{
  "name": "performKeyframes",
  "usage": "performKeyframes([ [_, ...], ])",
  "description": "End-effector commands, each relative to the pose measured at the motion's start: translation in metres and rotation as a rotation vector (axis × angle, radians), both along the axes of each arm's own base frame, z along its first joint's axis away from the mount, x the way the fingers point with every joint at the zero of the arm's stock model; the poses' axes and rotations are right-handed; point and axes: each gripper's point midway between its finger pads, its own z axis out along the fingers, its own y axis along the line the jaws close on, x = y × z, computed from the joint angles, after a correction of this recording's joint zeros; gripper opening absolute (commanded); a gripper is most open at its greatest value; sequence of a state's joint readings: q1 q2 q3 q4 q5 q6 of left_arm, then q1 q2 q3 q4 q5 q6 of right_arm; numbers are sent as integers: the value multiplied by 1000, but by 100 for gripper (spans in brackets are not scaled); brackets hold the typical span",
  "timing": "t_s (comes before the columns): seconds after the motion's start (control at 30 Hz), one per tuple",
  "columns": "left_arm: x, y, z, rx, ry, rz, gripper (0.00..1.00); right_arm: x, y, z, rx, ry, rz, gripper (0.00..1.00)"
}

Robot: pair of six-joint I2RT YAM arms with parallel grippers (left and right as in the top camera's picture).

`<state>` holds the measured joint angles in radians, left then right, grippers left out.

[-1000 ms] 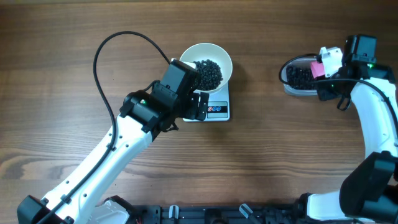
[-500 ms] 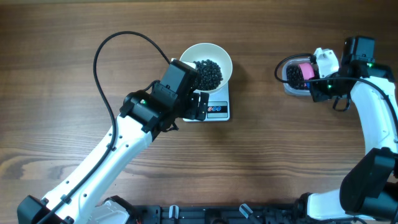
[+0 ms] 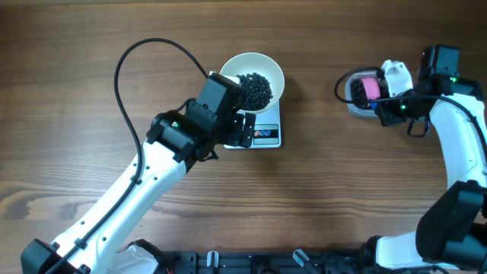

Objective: Scoop item into bowl and weigh 150g on scale
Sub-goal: 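Drag the scoop through the beans to fill it, right gripper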

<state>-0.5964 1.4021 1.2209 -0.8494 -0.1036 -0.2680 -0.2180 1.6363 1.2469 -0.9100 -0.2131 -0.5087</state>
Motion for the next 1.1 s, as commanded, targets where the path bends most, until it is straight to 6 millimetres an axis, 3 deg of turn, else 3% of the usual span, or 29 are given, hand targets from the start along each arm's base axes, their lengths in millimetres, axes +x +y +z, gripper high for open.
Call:
performKeyframes([
  [0.0,-3,-1,2,-15,0,-1,100,-2,19,-2,84,5,77,4],
  [0.43,-3,-1,2,-15,0,-1,100,-3,25,0,120,6,88,4],
  [0.63,-3,-1,2,-15,0,-1,100,-6,14,1,148,5,59,4],
  [0.93,-3,-1,2,-15,0,-1,100,-13,32,10,304,13,53,4],
  [1.07,-3,-1,2,-15,0,-1,100,-11,30,9,297,7,37,4],
])
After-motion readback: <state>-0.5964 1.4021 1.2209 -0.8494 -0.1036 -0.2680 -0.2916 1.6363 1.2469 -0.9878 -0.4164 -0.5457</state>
